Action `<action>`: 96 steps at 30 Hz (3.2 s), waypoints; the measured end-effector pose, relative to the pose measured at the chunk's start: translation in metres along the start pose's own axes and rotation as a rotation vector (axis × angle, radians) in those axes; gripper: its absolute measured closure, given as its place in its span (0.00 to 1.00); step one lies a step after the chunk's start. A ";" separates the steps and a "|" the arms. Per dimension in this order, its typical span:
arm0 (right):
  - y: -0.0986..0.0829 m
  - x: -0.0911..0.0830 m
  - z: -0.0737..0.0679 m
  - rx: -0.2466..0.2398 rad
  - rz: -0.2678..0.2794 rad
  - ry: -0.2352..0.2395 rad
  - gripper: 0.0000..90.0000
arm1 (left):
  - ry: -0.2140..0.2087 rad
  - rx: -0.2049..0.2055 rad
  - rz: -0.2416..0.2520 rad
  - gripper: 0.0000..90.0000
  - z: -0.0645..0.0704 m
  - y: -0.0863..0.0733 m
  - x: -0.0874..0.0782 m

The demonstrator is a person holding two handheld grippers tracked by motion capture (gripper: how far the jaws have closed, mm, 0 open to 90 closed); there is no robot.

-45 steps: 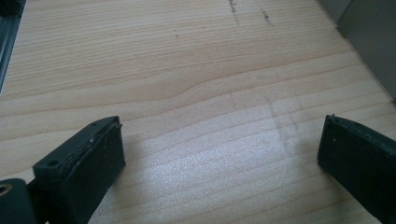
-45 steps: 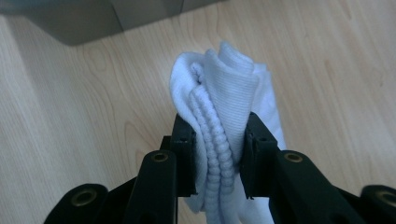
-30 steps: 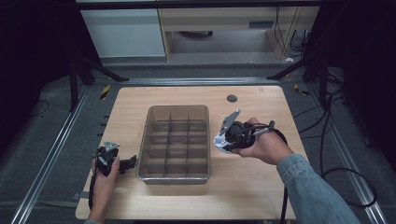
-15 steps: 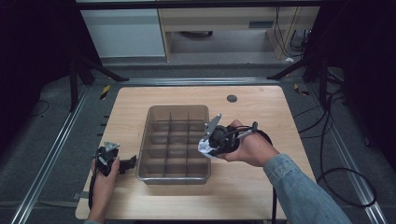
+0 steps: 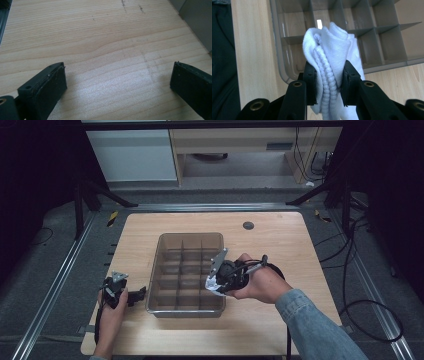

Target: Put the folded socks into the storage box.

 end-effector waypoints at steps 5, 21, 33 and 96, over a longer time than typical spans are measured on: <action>0.001 0.003 -0.006 -0.004 0.004 0.020 0.78 | -0.001 0.002 -0.001 0.00 0.000 0.000 0.000; 0.019 0.017 -0.017 -0.035 0.013 0.074 0.78 | -0.003 0.005 -0.001 0.00 0.000 0.000 0.000; 0.020 0.030 -0.022 -0.049 -0.015 0.114 0.77 | -0.004 0.003 -0.001 0.00 0.000 0.000 0.000; 0.008 0.001 -0.006 0.046 -0.008 0.077 0.14 | -0.009 0.013 -0.001 0.00 0.001 0.000 0.000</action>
Point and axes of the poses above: each handheld gripper's, and its own axes: x roughly forward along the jaws, y roughly out of its top, z roughly to its right, the point moved 10 cm from there along x, roughly forward along the jaws, and after that the axes turned 7 degrees about -x, right-handed, at the moved point
